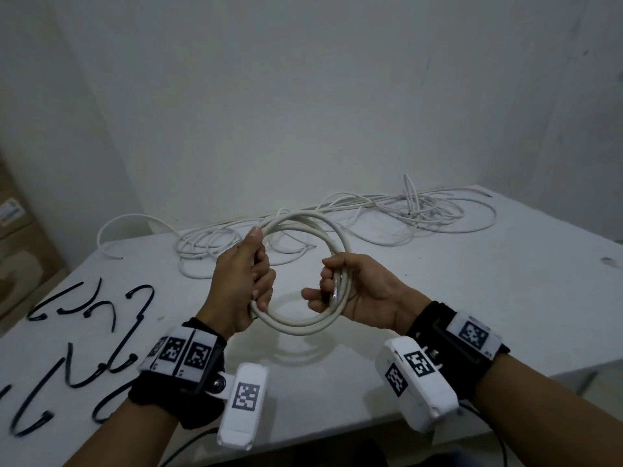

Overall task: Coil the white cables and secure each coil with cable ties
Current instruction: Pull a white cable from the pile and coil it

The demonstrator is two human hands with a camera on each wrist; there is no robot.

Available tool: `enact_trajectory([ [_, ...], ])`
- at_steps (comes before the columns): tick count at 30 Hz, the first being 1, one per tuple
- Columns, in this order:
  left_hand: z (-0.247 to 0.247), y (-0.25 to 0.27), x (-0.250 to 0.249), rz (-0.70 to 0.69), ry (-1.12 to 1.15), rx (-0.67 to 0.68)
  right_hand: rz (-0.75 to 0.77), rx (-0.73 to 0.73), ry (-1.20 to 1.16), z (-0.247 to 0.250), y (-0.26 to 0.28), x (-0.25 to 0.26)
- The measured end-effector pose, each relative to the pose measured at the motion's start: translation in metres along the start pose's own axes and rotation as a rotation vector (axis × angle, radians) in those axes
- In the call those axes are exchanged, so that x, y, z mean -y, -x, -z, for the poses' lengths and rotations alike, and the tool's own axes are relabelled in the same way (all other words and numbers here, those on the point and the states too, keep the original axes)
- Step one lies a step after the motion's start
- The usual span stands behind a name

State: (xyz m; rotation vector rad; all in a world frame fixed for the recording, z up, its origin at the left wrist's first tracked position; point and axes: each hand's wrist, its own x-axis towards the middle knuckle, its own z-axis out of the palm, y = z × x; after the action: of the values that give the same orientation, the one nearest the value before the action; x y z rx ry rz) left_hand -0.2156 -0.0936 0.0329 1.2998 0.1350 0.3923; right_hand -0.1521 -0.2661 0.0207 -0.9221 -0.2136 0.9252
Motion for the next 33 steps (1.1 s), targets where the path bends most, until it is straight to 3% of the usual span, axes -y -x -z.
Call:
enact_trajectory([
  [5,-0.001,0.0,0.005,-0.003,0.035,-0.049,0.048,-0.024,-0.127,-0.009,-0.005,-0.001],
  [10,0.007,0.001,0.014,-0.203,-0.498,-0.114,0.142,-0.217,-0.036,-0.008,-0.008,-0.001],
  [12,0.012,0.001,0.014,-0.269,-0.603,-0.088,0.156,-0.24,-0.016,-0.007,-0.008,-0.001],
  [14,0.015,0.002,0.01,-0.215,-0.614,-0.012,0.166,-0.27,0.0,-0.006,-0.007,-0.001],
  [18,0.02,0.007,-0.003,0.021,-0.366,0.215,0.167,-0.301,0.015,-0.006,-0.005,-0.001],
  [24,0.025,0.013,0.002,0.06,0.002,0.319,0.126,-0.282,-0.056,-0.006,-0.006,0.002],
  [33,0.036,0.012,0.009,0.079,0.262,0.475,0.103,-0.192,-0.12,-0.01,0.002,0.005],
])
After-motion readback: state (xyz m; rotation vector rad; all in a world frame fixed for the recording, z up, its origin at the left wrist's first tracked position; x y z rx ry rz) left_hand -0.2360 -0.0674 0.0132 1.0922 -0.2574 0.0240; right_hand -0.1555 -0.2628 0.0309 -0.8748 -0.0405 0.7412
